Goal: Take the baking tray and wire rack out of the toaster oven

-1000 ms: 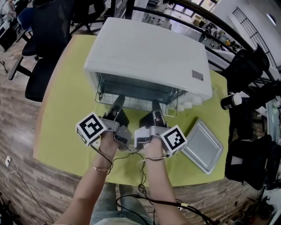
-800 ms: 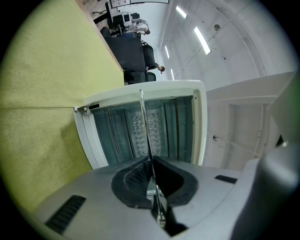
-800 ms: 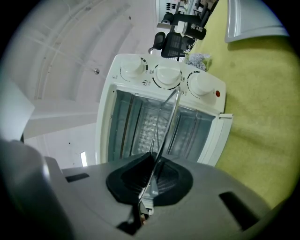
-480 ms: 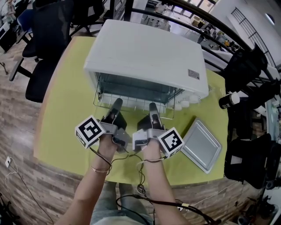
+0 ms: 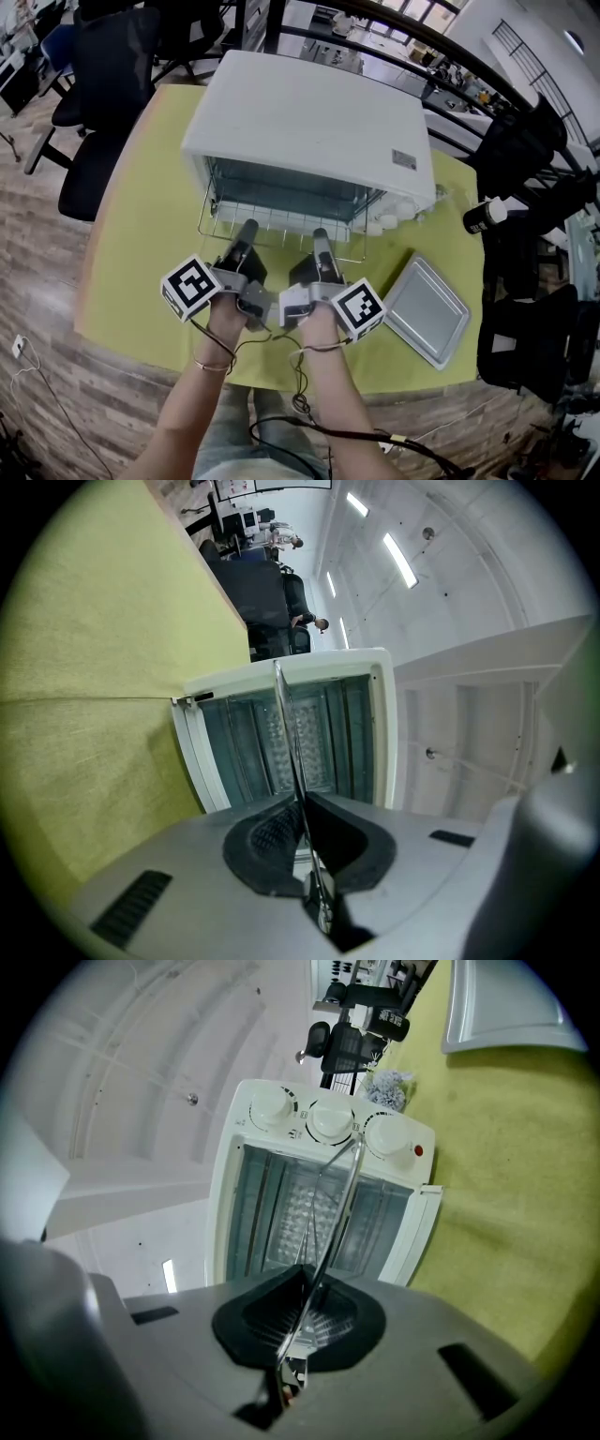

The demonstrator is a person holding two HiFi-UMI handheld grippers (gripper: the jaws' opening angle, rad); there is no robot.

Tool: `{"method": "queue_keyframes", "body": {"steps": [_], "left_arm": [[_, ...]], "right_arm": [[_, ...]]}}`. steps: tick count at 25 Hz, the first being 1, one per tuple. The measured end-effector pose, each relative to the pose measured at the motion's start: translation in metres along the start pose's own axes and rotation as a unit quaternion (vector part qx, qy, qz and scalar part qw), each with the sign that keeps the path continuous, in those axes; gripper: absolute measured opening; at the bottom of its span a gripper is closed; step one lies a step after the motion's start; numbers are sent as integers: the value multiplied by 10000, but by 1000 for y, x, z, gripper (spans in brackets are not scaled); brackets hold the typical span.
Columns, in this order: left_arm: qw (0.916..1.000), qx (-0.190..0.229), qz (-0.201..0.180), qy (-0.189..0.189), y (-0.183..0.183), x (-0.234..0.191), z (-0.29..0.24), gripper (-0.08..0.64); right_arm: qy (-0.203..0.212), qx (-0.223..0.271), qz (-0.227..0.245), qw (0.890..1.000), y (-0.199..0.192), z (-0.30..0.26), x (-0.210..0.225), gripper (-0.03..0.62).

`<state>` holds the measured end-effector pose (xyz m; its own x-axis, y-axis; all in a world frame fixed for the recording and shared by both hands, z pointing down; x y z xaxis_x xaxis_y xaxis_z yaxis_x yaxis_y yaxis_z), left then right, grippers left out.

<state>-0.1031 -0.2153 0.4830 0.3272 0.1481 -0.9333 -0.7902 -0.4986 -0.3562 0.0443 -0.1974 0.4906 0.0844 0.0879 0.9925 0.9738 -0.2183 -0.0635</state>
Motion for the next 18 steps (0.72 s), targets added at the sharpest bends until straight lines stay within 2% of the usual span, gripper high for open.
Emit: {"method": "queue_keyframes", "body": {"steps": [6, 10, 18], "left_arm": [[10000, 11, -55, -16, -5, 3, 12, 8], [10000, 2, -27, 25, -9, 5, 20, 8], [9999, 22, -107, -29, -13, 11, 35, 8]], "right_arm": [[-43, -54, -36, 10000, -4, 13, 1, -5], [108, -108, -75, 9999, -8, 19, -2, -5], [139, -229, -3, 9996, -15, 34, -5, -4]]}}
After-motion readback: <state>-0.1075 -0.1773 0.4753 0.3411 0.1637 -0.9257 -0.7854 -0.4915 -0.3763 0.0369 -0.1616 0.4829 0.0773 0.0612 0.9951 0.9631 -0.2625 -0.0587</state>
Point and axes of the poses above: the fingertips, and each gripper's own axes: z backward along the fingers, x to its right, y out of its top, the point moved 1 cm from there along z, backward along the fingers, and after that the axes turned 12 degrees about -z, right-handed, at the moved point
